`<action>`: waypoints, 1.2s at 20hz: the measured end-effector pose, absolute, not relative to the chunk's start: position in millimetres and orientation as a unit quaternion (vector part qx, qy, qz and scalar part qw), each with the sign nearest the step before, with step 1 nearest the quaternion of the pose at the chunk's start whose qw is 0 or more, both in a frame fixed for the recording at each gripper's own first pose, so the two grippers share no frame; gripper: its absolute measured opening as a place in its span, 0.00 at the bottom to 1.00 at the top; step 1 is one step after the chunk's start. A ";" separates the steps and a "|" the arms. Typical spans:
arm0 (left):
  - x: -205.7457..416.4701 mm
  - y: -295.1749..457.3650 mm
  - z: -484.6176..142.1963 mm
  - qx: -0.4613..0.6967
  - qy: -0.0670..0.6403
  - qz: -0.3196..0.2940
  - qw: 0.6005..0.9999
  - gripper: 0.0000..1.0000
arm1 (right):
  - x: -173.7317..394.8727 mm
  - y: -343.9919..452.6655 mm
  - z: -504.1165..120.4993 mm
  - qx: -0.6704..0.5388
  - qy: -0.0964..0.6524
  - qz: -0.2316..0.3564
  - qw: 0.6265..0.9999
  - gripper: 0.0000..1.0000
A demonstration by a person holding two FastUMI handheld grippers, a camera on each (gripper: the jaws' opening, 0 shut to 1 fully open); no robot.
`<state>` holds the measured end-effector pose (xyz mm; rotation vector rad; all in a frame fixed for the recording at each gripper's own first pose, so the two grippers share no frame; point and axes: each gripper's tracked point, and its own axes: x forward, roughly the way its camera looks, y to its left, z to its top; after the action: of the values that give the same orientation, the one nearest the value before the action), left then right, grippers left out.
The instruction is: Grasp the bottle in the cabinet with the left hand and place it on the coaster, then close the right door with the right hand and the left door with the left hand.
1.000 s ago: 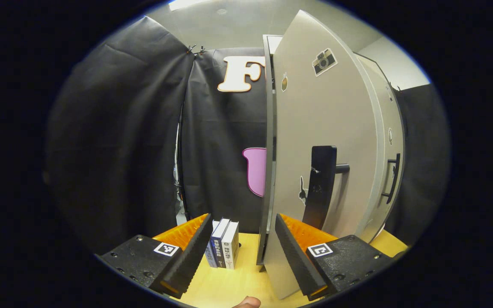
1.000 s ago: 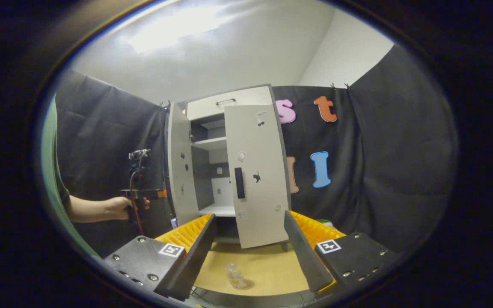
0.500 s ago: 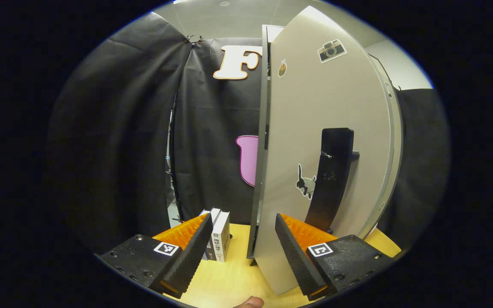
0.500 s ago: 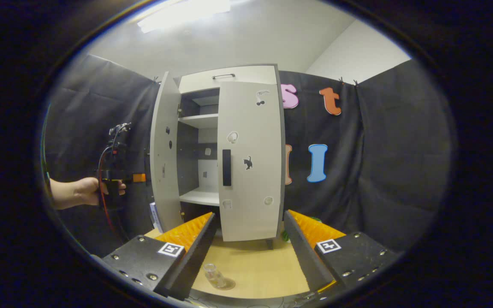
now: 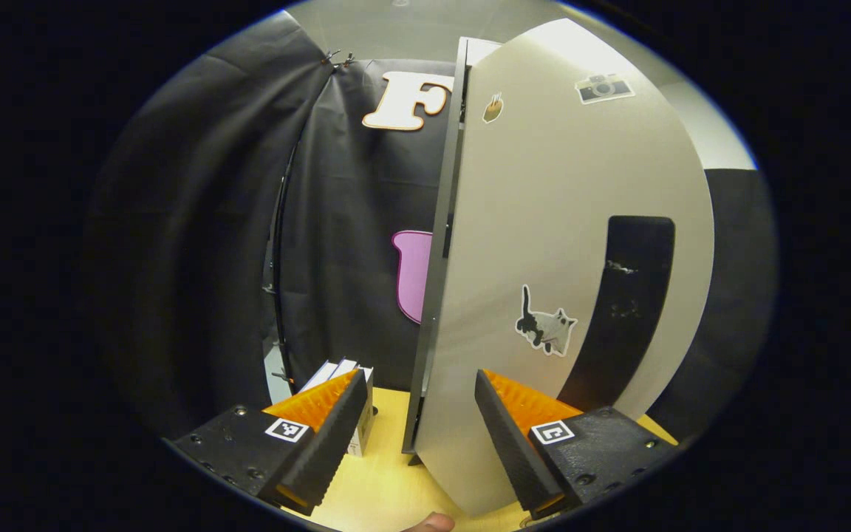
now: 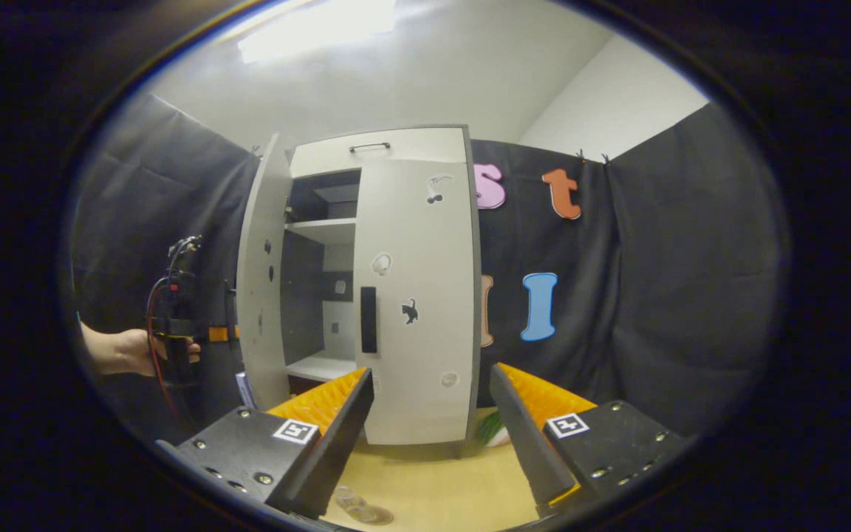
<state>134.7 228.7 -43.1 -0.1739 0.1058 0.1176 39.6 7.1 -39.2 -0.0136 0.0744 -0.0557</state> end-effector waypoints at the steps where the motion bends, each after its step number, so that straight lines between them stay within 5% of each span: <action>1: 138.2 223.3 -42.7 -0.088 0.056 0.054 0.993 0.94 | 39.5 6.3 -39.3 0.003 0.041 -0.030 0.999 0.96; 24: 127.2 -20.4 30.7 -0.027 0.001 -0.021 0.999 0.96 | 22.9 -118.3 7.5 0.013 -0.013 -0.040 0.999 0.97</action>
<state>127.2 -20.4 30.7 -0.0538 0.0026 -0.0429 22.9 -118.3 7.5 0.0269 -0.0253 -0.0801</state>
